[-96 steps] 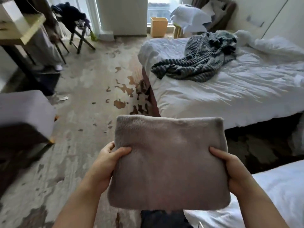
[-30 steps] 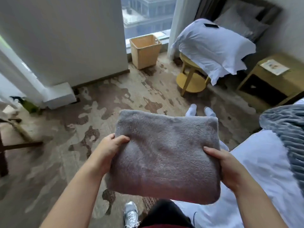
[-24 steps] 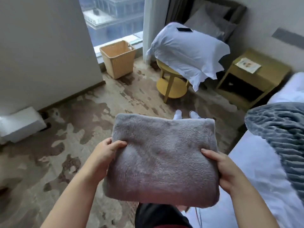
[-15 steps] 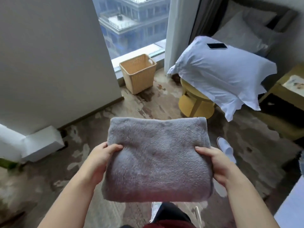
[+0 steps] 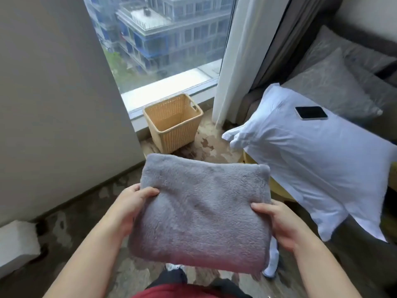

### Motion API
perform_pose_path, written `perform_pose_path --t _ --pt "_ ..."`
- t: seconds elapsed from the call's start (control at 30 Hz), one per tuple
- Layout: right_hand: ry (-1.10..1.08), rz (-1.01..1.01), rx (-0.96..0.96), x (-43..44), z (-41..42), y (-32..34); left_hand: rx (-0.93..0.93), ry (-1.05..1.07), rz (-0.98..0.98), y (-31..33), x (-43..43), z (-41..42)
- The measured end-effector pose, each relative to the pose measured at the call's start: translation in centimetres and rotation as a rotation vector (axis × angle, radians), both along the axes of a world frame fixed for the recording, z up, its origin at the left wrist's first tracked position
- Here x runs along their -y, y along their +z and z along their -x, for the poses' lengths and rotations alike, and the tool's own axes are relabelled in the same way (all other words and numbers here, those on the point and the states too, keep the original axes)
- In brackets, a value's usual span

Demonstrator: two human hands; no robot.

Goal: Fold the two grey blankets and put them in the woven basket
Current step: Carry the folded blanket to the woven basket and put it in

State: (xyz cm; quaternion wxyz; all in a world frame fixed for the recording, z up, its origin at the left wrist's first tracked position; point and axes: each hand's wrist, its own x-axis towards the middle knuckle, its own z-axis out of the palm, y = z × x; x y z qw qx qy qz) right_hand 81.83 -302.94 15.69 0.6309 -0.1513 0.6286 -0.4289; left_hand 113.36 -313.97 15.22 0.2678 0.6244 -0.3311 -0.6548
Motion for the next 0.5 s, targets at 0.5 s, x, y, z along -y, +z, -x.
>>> perform_pose_path --t 0.5 --pt "0.005 -0.019 0.024 41.4 13.4 -1.7 0.023 0.098 0.015 -0.5 38.5 13.1"
